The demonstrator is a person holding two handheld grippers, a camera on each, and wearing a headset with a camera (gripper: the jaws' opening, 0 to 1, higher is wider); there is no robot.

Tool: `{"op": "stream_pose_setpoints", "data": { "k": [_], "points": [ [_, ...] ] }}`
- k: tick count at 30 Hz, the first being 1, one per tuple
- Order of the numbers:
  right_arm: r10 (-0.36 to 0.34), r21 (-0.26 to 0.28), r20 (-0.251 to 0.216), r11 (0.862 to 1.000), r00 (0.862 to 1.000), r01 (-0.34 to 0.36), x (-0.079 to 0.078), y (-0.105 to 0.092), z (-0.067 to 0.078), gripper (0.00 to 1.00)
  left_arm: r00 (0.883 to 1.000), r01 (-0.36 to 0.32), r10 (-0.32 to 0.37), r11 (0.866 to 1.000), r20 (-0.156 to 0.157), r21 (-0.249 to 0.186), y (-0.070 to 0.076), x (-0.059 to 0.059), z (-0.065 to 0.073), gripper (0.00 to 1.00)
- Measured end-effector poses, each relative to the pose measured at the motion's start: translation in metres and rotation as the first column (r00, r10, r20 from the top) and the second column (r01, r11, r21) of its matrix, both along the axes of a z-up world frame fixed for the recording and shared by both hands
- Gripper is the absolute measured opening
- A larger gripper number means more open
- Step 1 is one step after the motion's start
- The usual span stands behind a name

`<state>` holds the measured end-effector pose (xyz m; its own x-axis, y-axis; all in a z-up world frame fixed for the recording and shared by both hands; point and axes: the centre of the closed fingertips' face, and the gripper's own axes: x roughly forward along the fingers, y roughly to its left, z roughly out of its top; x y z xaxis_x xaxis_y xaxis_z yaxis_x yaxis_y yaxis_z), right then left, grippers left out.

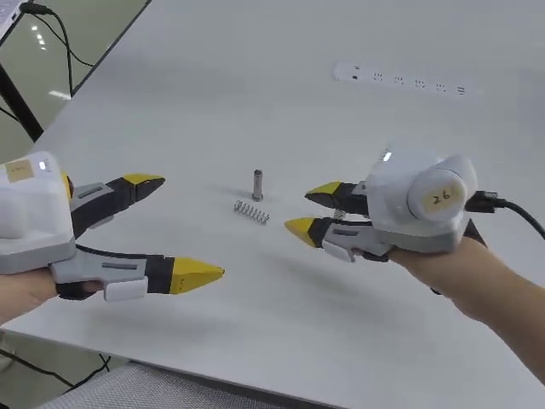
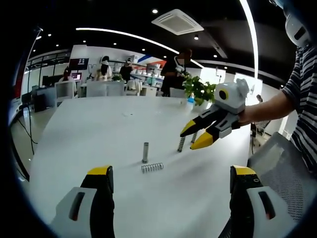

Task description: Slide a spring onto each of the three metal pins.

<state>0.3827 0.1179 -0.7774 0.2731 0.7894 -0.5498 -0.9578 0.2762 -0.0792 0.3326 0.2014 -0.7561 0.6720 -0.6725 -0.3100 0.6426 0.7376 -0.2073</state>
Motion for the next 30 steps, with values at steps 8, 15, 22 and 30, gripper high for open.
{"op": "stream_pose_setpoints", "data": {
  "k": [8,15,22,30],
  "points": [
    [0.065,-0.005,-0.006,0.998,0.998,-0.065,-0.004,0.030,0.001,0.29,1.000,0.003,-0.003,1.000,-0.004,-0.003,-0.001,-0.002,0.000,0.97],
    [0.071,-0.073,-0.028,0.995,0.997,-0.073,0.003,0.038,-0.012,0.28,1.000,0.006,-0.006,1.000,-0.008,-0.003,-0.001,-0.003,-0.001,0.97],
    [0.057,-0.140,-0.058,0.988,0.997,-0.065,0.010,0.038,-0.029,0.25,1.000,0.004,-0.005,1.000,-0.013,-0.001,0.000,-0.007,-0.003,0.97],
    [0.055,-0.174,-0.103,0.982,0.993,-0.073,0.013,0.045,-0.051,0.24,1.000,-0.007,0.007,1.000,-0.016,-0.001,0.005,-0.009,-0.005,0.97]
  ]
}}
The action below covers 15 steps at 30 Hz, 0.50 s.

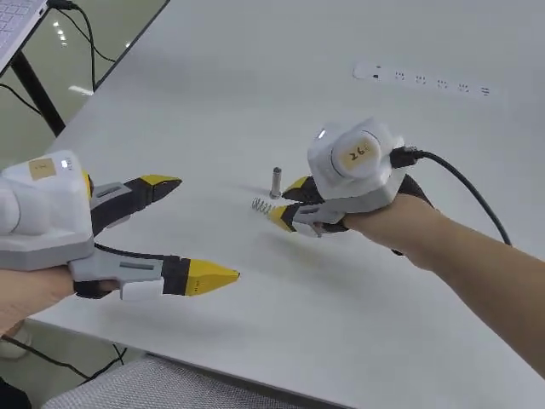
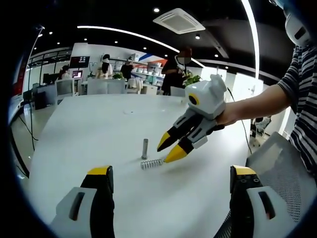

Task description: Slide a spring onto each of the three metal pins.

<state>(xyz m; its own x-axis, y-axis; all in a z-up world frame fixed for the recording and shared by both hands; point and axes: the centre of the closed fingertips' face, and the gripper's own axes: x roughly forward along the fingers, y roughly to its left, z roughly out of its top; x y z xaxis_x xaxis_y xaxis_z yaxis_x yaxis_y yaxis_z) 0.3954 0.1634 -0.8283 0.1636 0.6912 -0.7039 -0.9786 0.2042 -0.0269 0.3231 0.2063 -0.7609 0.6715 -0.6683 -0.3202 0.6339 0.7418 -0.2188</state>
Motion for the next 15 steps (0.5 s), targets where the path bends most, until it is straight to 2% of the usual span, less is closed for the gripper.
{"op": "stream_pose_setpoints", "data": {
  "k": [2,5,10,15],
  "points": [
    [0.001,-0.010,-0.005,1.000,1.000,-0.001,-0.001,0.001,-0.005,0.24,1.000,-0.004,0.004,1.000,-0.001,0.001,0.001,0.000,0.000,0.97],
    [-0.030,-0.014,-0.039,0.999,0.999,0.029,0.001,0.001,-0.012,0.24,1.000,-0.008,0.008,1.000,-0.002,0.001,0.003,0.000,0.000,0.97],
    [-0.057,0.003,-0.037,0.998,0.998,0.057,0.006,0.003,-0.014,0.23,1.000,-0.009,0.009,1.000,-0.004,0.001,0.004,-0.001,-0.001,0.97],
    [-0.050,-0.015,-0.030,0.999,0.998,0.049,0.006,0.006,-0.019,0.21,1.000,-0.006,0.006,1.000,-0.009,0.002,0.004,-0.002,-0.002,0.97]
  ]
}}
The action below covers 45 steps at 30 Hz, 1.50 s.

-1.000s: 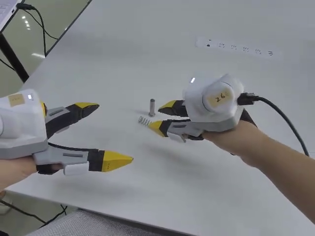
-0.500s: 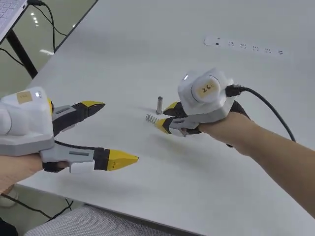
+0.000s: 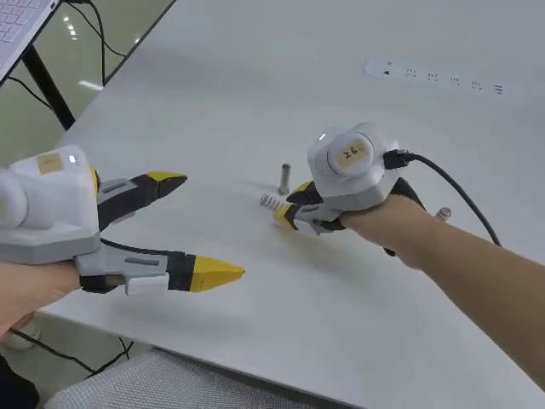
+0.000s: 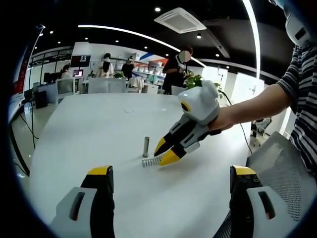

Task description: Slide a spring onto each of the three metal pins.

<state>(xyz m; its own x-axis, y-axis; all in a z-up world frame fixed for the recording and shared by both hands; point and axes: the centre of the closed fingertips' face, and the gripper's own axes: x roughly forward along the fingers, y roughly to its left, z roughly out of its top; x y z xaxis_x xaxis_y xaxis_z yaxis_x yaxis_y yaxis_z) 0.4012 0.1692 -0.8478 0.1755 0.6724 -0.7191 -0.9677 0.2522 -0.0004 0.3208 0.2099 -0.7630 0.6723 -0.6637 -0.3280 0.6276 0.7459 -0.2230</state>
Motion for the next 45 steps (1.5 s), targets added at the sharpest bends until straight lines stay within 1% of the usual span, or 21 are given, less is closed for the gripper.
{"op": "stream_pose_setpoints", "data": {
  "k": [3,4,6,9,11,13,16,17,18,21,23,25,30,33,36,38,40,45],
  "points": [
    [0.005,-0.010,-0.004,1.000,1.000,-0.005,-0.001,-0.001,-0.005,0.20,1.000,-0.002,0.002,1.000,0.000,-0.001,0.000,-0.001,0.000,0.97],
    [0.007,-0.024,-0.003,1.000,1.000,-0.007,-0.001,-0.002,-0.008,0.19,1.000,-0.001,0.001,1.000,-0.001,-0.002,0.000,-0.001,0.000,0.97],
    [0.007,-0.041,0.012,0.999,1.000,-0.006,0.001,-0.004,-0.010,0.18,1.000,-0.003,0.003,1.000,-0.003,0.001,0.001,-0.001,0.000,0.97],
    [0.002,-0.035,0.003,0.999,1.000,-0.002,0.001,-0.005,-0.011,0.16,1.000,-0.006,0.006,1.000,-0.006,0.000,0.002,-0.002,-0.001,0.97],
    [0.010,-0.043,0.012,0.999,1.000,-0.010,0.001,-0.007,-0.012,0.13,1.000,-0.007,0.007,1.000,-0.008,0.002,0.002,-0.003,-0.002,0.97],
    [0.022,-0.044,0.022,0.999,1.000,-0.021,0.003,-0.007,-0.013,0.13,1.000,-0.006,0.006,1.000,-0.011,0.004,0.002,-0.004,-0.003,0.97],
    [0.027,-0.041,0.024,0.999,0.999,-0.026,0.002,-0.007,-0.012,0.13,1.000,-0.005,0.005,1.000,-0.010,0.001,0.001,-0.004,-0.002,0.97],
    [0.034,-0.044,0.032,0.998,0.999,-0.033,0.002,-0.008,-0.012,0.13,1.000,-0.003,0.003,1.000,-0.011,0.002,0.000,-0.004,-0.003,0.97],
    [0.043,-0.046,0.038,0.998,0.998,-0.041,0.001,-0.008,-0.010,0.13,1.000,-0.002,0.002,1.000,-0.012,0.003,0.000,-0.004,-0.003,0.97],
    [0.061,-0.019,0.032,0.998,0.998,-0.060,-0.006,-0.010,-0.002,0.13,1.000,0.005,-0.005,1.000,-0.013,0.001,-0.004,-0.003,-0.003,0.97],
    [0.077,-0.016,0.042,0.997,0.996,-0.076,-0.009,-0.015,0.003,0.13,1.000,0.011,-0.011,1.000,-0.013,0.002,-0.007,-0.002,-0.004,0.97],
    [0.077,-0.014,0.041,0.997,0.996,-0.076,-0.010,-0.021,0.006,0.13,1.000,0.020,-0.020,1.000,-0.014,0.001,-0.011,-0.001,-0.004,0.97],
    [0.081,-0.004,0.046,0.997,0.996,-0.081,-0.015,-0.036,0.016,0.13,0.998,0.055,-0.055,0.998,-0.012,-0.002,-0.026,0.002,-0.003,0.96],
    [0.084,0.013,0.045,0.996,0.995,-0.085,-0.020,-0.043,0.025,0.13,0.997,0.079,-0.079,0.997,-0.014,-0.002,-0.034,0.002,-0.004,0.96],
    [0.102,0.013,0.056,0.995,0.993,-0.103,-0.028,-0.053,0.035,0.13,0.995,0.100,-0.100,0.995,-0.013,-0.004,-0.042,0.003,-0.004,0.96],
    [0.107,0.014,0.059,0.994,0.993,-0.108,-0.031,-0.059,0.037,0.13,0.994,0.109,-0.109,0.994,-0.013,-0.004,-0.045,0.003,-0.004,0.95],
    [0.106,0.012,0.059,0.994,0.993,-0.107,-0.035,-0.067,0.041,0.13,0.992,0.129,-0.129,0.992,-0.014,-0.005,-0.053,0.003,-0.004,0.95],
    [0.117,0.011,0.063,0.993,0.991,-0.118,-0.042,-0.077,0.046,0.13,0.988,0.153,-0.153,0.988,-0.010,-0.015,-0.064,0.004,-0.003,0.95]
  ]
}}
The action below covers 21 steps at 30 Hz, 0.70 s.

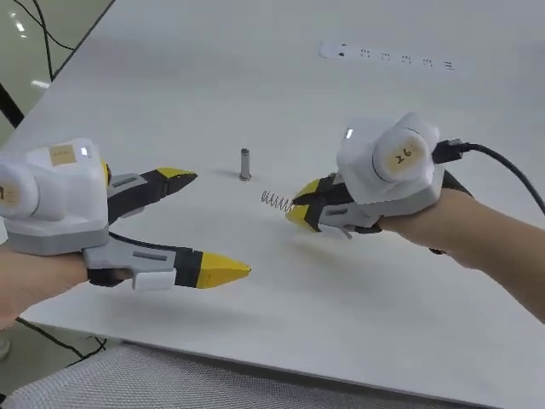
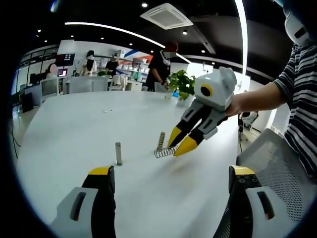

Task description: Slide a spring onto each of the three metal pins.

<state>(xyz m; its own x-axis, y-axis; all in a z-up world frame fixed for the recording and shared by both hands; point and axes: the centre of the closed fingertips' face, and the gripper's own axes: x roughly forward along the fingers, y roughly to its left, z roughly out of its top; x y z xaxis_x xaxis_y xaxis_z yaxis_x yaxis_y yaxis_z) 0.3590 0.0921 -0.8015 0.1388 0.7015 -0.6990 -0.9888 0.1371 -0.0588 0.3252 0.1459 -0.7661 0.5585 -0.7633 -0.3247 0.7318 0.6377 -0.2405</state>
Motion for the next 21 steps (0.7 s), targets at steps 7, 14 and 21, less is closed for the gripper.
{"op": "stream_pose_setpoints", "data": {
  "k": [7,14,21],
  "points": [
    [0.025,0.002,-0.006,1.000,1.000,-0.025,-0.007,-0.014,0.003,0.13,0.999,0.044,-0.044,0.999,-0.008,-0.003,-0.013,0.002,-0.002,0.92],
    [0.078,-0.025,0.014,0.997,0.997,-0.077,-0.010,-0.026,0.000,0.13,0.996,0.083,-0.083,0.997,-0.019,-0.011,-0.025,0.005,-0.004,0.87],
    [0.159,-0.040,0.042,0.987,0.986,-0.157,-0.016,-0.027,0.001,0.13,0.990,0.138,-0.137,0.990,0.006,-0.006,-0.036,0.011,-0.001,0.78]
  ]
}}
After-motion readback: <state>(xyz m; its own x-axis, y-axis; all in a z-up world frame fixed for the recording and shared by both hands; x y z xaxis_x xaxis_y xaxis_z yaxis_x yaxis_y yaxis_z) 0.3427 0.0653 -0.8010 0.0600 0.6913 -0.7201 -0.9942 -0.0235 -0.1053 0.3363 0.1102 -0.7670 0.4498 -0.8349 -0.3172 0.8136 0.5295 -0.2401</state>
